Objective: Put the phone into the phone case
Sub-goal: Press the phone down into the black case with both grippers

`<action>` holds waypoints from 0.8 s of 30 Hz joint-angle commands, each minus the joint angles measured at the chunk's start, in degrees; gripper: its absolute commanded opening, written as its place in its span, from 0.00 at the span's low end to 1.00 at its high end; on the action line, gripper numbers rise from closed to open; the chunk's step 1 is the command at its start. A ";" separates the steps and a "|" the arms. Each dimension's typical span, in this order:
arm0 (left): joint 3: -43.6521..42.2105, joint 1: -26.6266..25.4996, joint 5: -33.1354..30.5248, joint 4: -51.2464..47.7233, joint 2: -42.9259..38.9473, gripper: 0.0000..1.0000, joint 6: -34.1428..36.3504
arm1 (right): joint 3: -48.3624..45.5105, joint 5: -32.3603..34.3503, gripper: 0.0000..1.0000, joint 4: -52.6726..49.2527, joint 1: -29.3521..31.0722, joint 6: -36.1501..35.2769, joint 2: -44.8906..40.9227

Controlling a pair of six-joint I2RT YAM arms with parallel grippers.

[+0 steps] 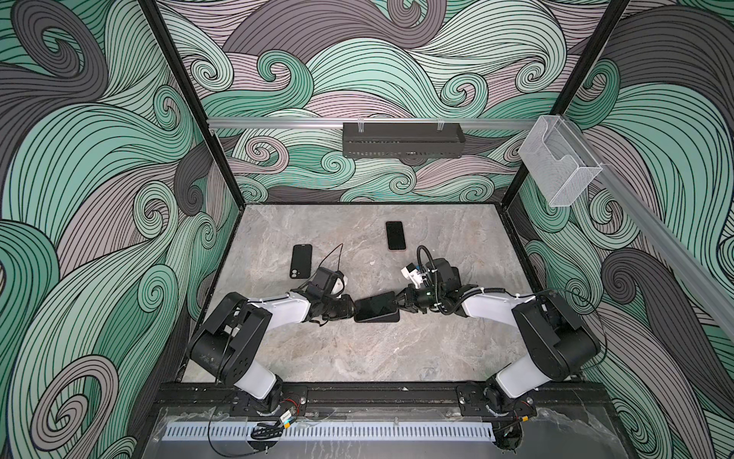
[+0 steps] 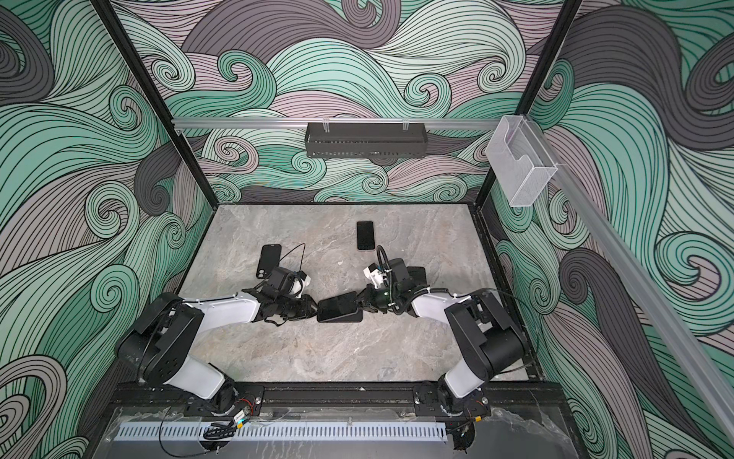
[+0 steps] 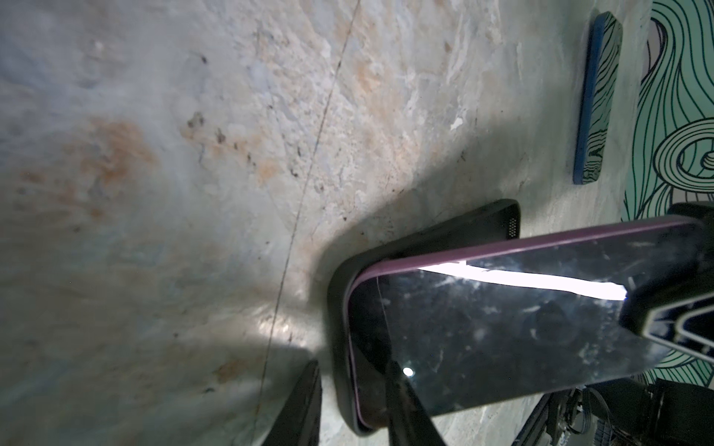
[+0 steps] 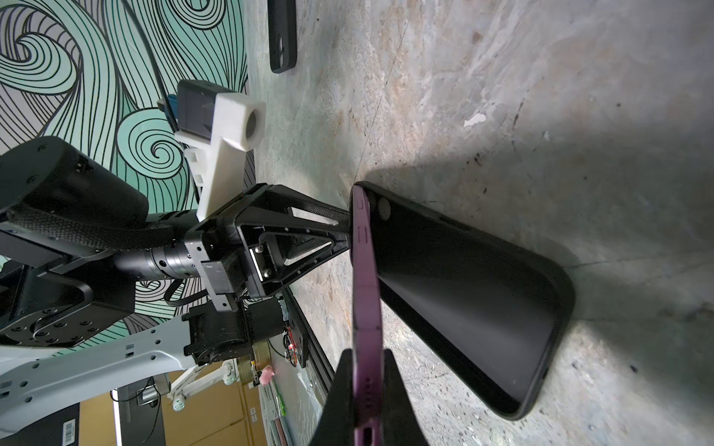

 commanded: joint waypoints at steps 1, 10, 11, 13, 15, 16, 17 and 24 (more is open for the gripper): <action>1.48 -0.33 0.93 1.83 1.05 0.29 -0.63 | 0.70 0.32 0.00 -1.51 0.13 0.75 1.82; 0.06 -0.41 0.98 4.67 1.43 0.28 -2.40 | 1.28 0.25 0.00 -3.52 0.11 1.22 3.36; -0.03 -0.39 1.10 4.89 1.38 0.27 -2.54 | 1.57 0.67 0.00 -4.39 0.13 0.75 3.92; -0.28 -0.41 1.11 5.07 1.52 0.26 -2.71 | 1.80 1.58 0.00 -5.53 0.12 -0.01 4.75; -0.48 -0.40 1.02 5.22 1.32 0.25 -2.84 | 1.86 2.29 0.03 -6.06 0.12 -0.45 5.39; -0.68 -0.37 0.93 5.15 1.23 0.25 -2.93 | 1.87 2.55 0.06 -6.21 0.07 -0.60 5.70; -0.91 -0.40 0.93 5.26 1.06 0.24 -3.04 | 1.99 2.94 0.08 -6.58 0.06 -0.79 5.85; -1.70 -0.41 0.76 5.62 0.73 0.24 -3.33 | 3.64 5.92 0.17 -12.11 0.11 -4.51 5.86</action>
